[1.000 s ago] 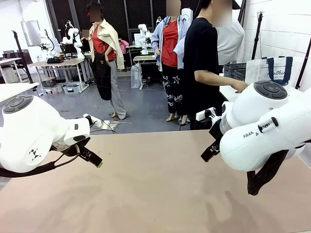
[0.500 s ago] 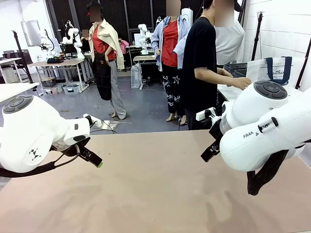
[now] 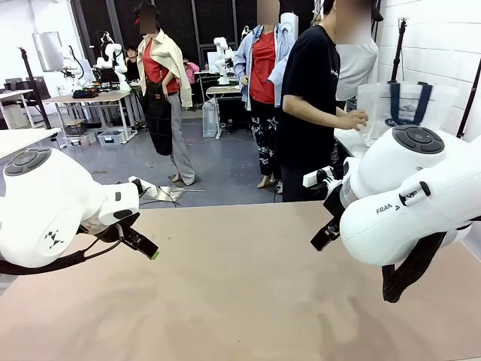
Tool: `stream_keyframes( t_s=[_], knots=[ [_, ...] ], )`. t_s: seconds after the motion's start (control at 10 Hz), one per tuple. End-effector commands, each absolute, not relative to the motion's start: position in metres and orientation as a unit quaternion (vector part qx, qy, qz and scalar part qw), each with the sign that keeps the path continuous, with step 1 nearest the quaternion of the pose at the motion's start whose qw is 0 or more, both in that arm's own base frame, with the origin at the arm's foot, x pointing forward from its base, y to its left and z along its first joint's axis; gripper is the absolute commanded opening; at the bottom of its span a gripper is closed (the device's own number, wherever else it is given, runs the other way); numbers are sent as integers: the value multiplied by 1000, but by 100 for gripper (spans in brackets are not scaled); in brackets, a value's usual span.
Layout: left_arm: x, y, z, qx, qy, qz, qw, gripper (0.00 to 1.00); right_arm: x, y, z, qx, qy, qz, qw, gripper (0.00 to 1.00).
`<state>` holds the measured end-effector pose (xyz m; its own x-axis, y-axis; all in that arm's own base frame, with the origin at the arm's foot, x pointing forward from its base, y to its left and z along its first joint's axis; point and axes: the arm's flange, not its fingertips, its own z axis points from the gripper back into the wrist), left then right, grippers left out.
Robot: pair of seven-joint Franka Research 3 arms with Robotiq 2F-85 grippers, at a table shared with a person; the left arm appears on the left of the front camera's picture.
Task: Transfer purchased items from the store into the shopping bag.
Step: Open the Reusable shopping bag in the center of the table.
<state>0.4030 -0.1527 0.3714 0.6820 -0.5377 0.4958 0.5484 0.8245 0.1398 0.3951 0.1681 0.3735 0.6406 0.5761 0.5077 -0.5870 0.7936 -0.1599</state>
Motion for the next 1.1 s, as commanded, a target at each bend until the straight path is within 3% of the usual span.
stream_keyframes(
  t_s=[0.0,1.0],
  knots=[
    [403,-151,371,-10,-267,-295,917,100,395,168,374,10,-277,321,906,100],
    [403,-151,371,-10,-267,-295,917,100,395,168,374,10,-277,321,906,100]
  ],
)
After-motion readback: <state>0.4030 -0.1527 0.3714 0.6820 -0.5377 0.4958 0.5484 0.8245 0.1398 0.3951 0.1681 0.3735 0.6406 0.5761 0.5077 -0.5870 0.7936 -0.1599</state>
